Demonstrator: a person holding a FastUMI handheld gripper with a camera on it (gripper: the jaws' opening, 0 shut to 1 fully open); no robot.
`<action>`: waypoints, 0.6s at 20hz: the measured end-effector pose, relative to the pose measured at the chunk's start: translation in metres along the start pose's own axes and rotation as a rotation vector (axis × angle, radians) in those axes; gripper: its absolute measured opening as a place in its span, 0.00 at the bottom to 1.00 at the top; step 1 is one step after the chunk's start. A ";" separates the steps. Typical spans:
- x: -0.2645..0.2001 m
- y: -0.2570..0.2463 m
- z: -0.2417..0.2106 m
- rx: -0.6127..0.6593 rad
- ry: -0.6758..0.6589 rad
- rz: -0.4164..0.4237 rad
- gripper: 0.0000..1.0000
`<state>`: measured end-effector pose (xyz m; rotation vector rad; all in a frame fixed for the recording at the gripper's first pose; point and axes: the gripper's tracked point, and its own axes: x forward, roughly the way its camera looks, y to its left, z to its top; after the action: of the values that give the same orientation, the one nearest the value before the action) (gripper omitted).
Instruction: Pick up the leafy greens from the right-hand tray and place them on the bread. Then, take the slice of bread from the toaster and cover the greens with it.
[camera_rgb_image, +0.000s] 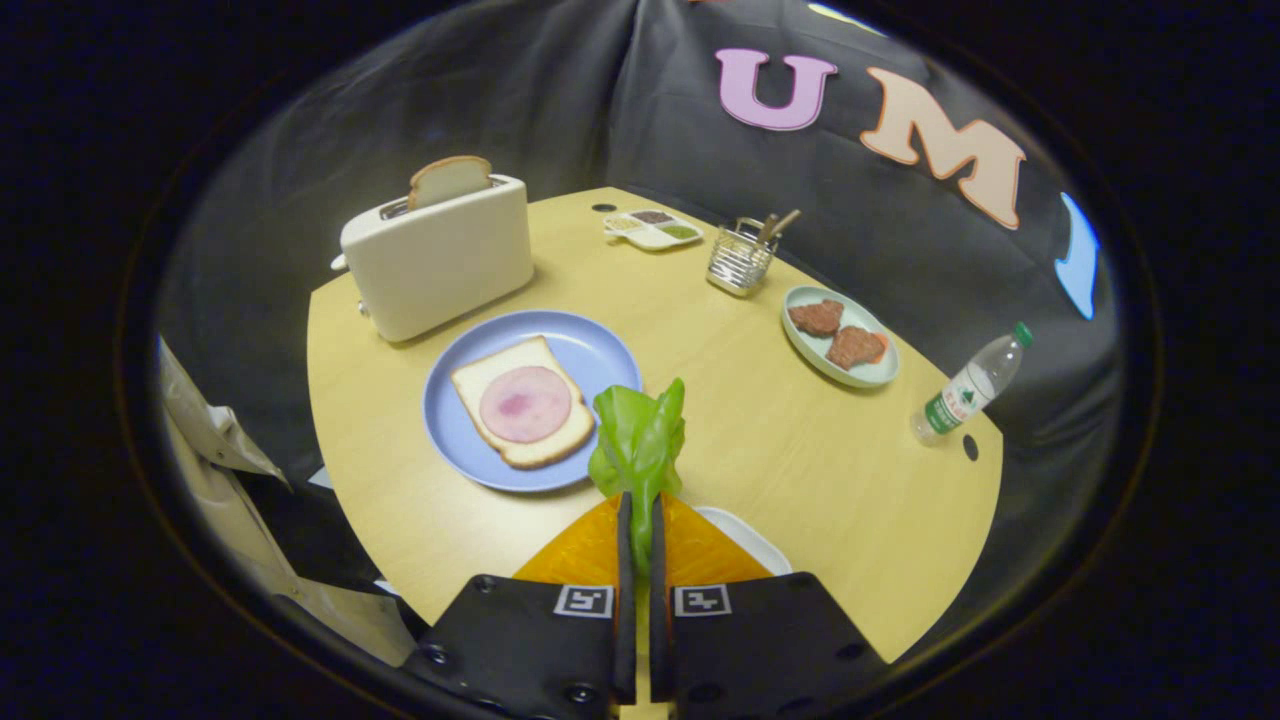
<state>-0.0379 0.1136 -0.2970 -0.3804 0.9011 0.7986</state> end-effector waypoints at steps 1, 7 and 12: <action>0.001 0.004 0.006 -0.008 -0.005 0.005 0.08; 0.013 0.033 0.033 -0.048 -0.026 0.046 0.10; 0.027 0.056 0.051 -0.075 -0.033 0.082 0.11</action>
<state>-0.0416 0.1934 -0.2874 -0.3963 0.8617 0.9134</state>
